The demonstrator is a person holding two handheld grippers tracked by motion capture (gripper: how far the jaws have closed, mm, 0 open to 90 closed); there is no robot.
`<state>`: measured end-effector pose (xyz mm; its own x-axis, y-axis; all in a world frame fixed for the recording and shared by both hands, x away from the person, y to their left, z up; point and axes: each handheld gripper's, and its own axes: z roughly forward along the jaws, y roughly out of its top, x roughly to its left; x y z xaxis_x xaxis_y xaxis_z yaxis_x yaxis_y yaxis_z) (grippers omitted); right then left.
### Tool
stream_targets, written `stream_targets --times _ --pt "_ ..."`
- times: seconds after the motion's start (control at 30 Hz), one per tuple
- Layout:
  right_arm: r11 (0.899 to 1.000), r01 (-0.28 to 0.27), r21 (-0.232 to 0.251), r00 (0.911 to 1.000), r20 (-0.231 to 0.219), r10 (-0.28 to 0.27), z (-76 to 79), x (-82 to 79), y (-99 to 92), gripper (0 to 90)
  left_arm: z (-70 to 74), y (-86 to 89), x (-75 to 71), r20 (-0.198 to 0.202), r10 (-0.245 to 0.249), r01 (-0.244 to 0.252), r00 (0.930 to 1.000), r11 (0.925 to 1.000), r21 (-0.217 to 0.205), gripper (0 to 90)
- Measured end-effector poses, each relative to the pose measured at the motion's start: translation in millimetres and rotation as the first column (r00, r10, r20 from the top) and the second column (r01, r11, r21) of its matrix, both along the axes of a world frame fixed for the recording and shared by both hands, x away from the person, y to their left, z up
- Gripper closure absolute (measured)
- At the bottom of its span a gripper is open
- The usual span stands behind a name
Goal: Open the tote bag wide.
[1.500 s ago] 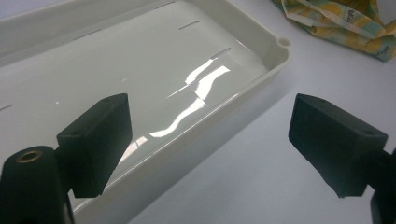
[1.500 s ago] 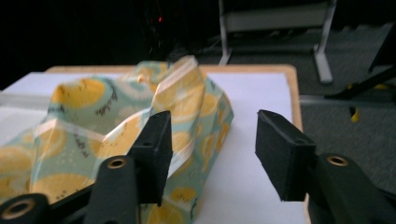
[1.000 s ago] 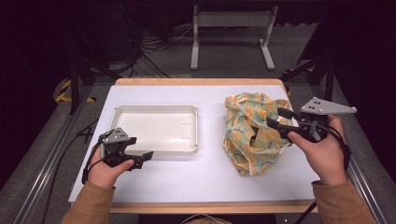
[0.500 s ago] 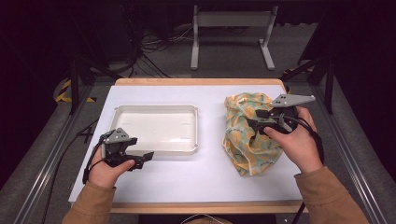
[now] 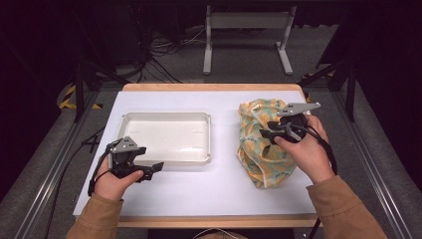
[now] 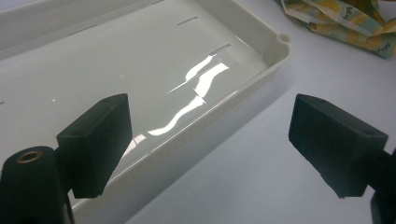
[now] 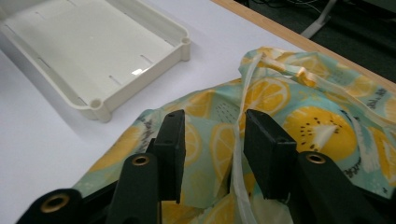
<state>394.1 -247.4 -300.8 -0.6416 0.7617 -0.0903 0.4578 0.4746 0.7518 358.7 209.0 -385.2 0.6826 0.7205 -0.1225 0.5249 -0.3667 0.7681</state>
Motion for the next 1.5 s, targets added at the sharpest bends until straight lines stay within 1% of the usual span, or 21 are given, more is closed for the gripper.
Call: stream_targets --times 0.17,0.27,0.37,0.6,0.67,0.77,0.93,0.97,1.07,1.2,1.27,1.37,1.47,1.5 --pt "1.000 0.017 -0.004 0.9998 0.014 -0.017 -1.7 0.9 -2.6 58.2 -0.1 0.1 0.3 0.001 0.000 0.000 1.0000 1.0000 0.002 14.0" --pt "0.999 0.028 -0.016 0.9995 0.014 -0.027 -4.0 2.6 -4.0 58.3 -0.1 -0.2 0.2 -0.003 -0.003 0.003 1.0000 1.0000 0.005 14.0" --pt "0.999 0.032 -0.027 0.9994 0.015 -0.031 -5.5 3.4 -4.4 58.6 -0.3 -0.7 -0.1 -0.005 -0.001 0.001 1.0000 1.0000 0.000 13.9" --pt "0.999 0.034 -0.043 0.9994 -0.005 -0.034 -9.8 4.9 -5.5 61.9 -0.6 -1.2 -0.3 -0.006 0.001 -0.001 1.0000 1.0000 -0.003 13.9" --pt "0.998 0.034 -0.044 0.9994 -0.008 -0.035 -10.2 5.2 -6.2 65.7 -0.7 -1.2 -0.3 -0.006 0.001 -0.002 1.0000 1.0000 -0.002 13.9" --pt "0.997 0.033 -0.067 0.9992 -0.019 -0.035 -11.5 5.6 -6.7 73.7 -0.8 -1.4 -0.2 -0.004 0.002 -0.002 1.0000 1.0000 0.000 13.9" --pt "0.995 0.032 -0.096 0.9994 -0.008 -0.033 -12.7 7.0 -8.2 82.2 -1.1 -2.0 -0.3 -0.006 -0.001 0.001 1.0000 1.0000 0.000 13.9" --pt "0.995 0.032 -0.096 0.9994 -0.008 -0.033 -12.7 7.0 -8.2 82.2 -1.1 -2.0 -0.3 -0.006 -0.001 0.001 1.0000 1.0000 0.000 13.9" --pt "0.993 0.030 -0.117 0.9995 0.003 -0.030 -12.8 7.5 -9.3 89.9 -1.2 -2.1 -0.2 -0.006 -0.001 0.001 1.0000 1.0000 0.000 13.9" --pt "0.995 0.033 -0.092 0.9994 -0.007 -0.034 -11.7 6.6 -10.1 90.0 -1.2 -2.2 -0.2 -0.006 -0.001 0.001 1.0000 1.0000 0.000 13.9" --pt "0.996 0.037 -0.082 0.9993 -0.001 -0.037 -10.6 5.7 -10.5 90.0 -1.3 -2.4 -0.1 -0.005 -0.003 0.003 1.0000 1.0000 0.004 13.9" --pt "0.998 0.035 -0.053 0.9994 0.001 -0.035 -7.3 4.3 -11.6 90.0 -1.8 -3.5 -0.2 -0.008 -0.004 0.004 1.0000 1.0000 0.004 13.9" --pt "0.999 0.028 -0.020 0.9995 0.013 -0.028 -0.8 1.9 -12.8 90.0 -2.2 -4.1 0.3 -0.005 -0.006 0.006 1.0000 0.9999 0.009 13.9" --pt "1.000 0.028 -0.009 0.9995 0.017 -0.028 1.4 1.0 -13.2 90.0 -2.6 -4.9 0.0 -0.011 -0.005 0.005 0.9999 1.0000 0.004 13.9"
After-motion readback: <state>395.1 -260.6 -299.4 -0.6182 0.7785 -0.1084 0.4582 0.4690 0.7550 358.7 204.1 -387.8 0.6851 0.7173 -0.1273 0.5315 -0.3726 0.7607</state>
